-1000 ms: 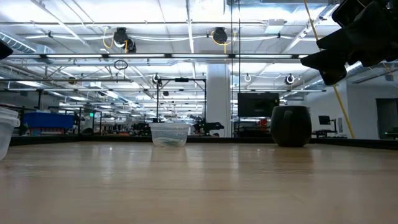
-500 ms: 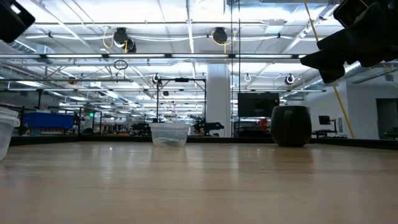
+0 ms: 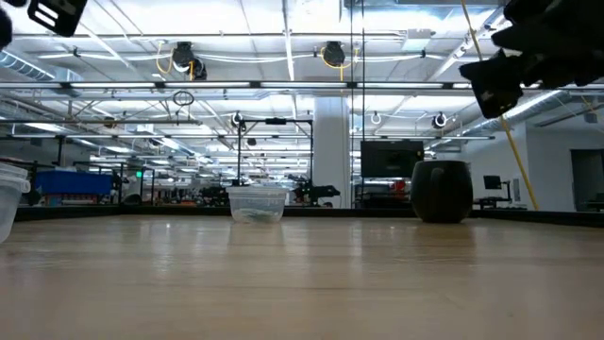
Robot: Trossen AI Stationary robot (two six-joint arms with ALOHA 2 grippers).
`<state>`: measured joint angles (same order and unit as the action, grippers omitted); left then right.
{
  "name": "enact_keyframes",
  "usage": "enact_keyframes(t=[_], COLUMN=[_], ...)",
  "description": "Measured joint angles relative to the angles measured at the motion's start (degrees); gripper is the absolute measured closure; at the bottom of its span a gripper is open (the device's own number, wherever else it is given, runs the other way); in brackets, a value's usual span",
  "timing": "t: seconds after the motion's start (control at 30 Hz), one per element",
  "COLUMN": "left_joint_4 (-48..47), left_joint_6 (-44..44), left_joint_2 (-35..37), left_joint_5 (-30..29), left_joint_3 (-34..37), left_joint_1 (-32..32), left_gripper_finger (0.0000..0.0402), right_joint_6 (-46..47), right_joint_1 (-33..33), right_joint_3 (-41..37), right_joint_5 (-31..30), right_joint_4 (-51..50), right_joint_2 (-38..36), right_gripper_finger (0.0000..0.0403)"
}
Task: Pick and place Stevia / Truvia into bins
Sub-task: Return to Home Position
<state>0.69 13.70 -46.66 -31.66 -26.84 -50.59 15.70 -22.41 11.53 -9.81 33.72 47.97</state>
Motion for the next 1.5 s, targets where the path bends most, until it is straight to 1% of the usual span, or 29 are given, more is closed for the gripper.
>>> enact_keyframes(t=[0.03, 0.1, 0.2, 0.33, 0.43, 0.5, 0.57, 0.67, 0.73, 0.77, 0.87, 0.93, 0.97, 1.07, 1.13, 1.27, 1.4, 1.5], left_joint_4=[3.4, 7.8, 8.7, 6.6, 4.2, 2.2, 0.0, -1.2, -3.3, -4.7, -8.8, -11.9, -14.1, -17.7, -19.1, -19.4, -19.7, -19.9], left_joint_6=[-2.6, -6.6, -9.0, -9.3, -9.6, -10.0, -10.7, -12.5, -13.5, -13.9, -13.5, -13.1, -12.5, -10.0, -9.1, -10.2, -10.2, -10.2], left_joint_2=[2.4, 7.3, 14.6, 23.7, 29.8, 32.9, 35.6, 39.2, 41.4, 42.5, 45.9, 46.4, 46.3, 46.4, 46.4, 46.4, 46.4, 46.4], left_joint_5=[3.1, 6.7, 8.2, 10.1, 10.9, 10.9, 11.7, 15.4, 16.7, 16.5, 15.3, 14.0, 12.0, 3.0, 0.8, 4.7, 5.3, 9.6], left_joint_3=[2.2, 6.5, 11.3, 15.8, 17.6, 17.9, 18.0, 18.0, 18.0, 18.0, 18.0, 17.8, 17.6, 17.2, 17.2, 17.2, 17.2, 17.3], left_joint_1=[0.8, 2.2, 4.4, 7.6, 9.7, 11.0, 12.2, 14.4, 15.9, 16.8, 19.6, 21.6, 22.6, 25.3, 26.8, 28.4, 30.2, 31.8], left_gripper_finger=[0.036, 0.036, 0.036, 0.036, 0.036, 0.036, 0.036, 0.036, 0.036, 0.036, 0.036, 0.036, 0.036, 0.036, 0.036, 0.036, 0.036, 0.036], right_joint_6=[-0.2, -1.4, -2.8, -4.0, -6.0, -6.3, -6.0, -5.5, -5.7, -5.9, -6.0, -6.1, -6.3, -8.2, -9.1, -9.8, -10.0, -8.9], right_joint_1=[0.5, 1.3, 2.5, 4.9, 7.5, 9.9, 12.6, 17.2, 19.6, 20.6, 23.3, 24.5, 25.0, 26.1, 26.7, 27.8, 29.3, 29.6], right_joint_3=[0.0, 0.0, 0.0, -0.2, -1.2, -2.2, -3.7, -6.1, -7.9, -8.7, -10.4, -10.4, -10.4, -10.4, -10.4, -10.5, -10.5, -10.6], right_joint_5=[1.6, 5.0, 8.6, 8.4, 8.8, 10.7, 14.5, 22.7, 25.8, 26.3, 26.3, 26.3, 26.3, 26.1, 24.1, 18.5, 18.8, 18.9], right_joint_4=[-0.6, -1.3, -4.7, -8.0, -8.0, -7.9, -7.9, -7.9, -7.7, -7.0, -6.7, -9.7, -10.2, -10.8, -11.3, -14.4, -19.0, -21.5], right_joint_2=[-1.2, -3.1, -6.3, -9.4, -11.7, -13.6, -15.8, -19.7, -22.4, -23.5, -26.6, -27.7, -28.2, -29.5, -30.2, -32.7, -35.7, -37.2], right_gripper_finger=[0.0206, 0.0206, 0.0206, 0.0206, 0.0206, 0.0206, 0.0206, 0.0206, 0.0206, 0.0206, 0.0206, 0.0206, 0.0206, 0.0206, 0.0206, 0.0206, 0.0206, 0.0206])
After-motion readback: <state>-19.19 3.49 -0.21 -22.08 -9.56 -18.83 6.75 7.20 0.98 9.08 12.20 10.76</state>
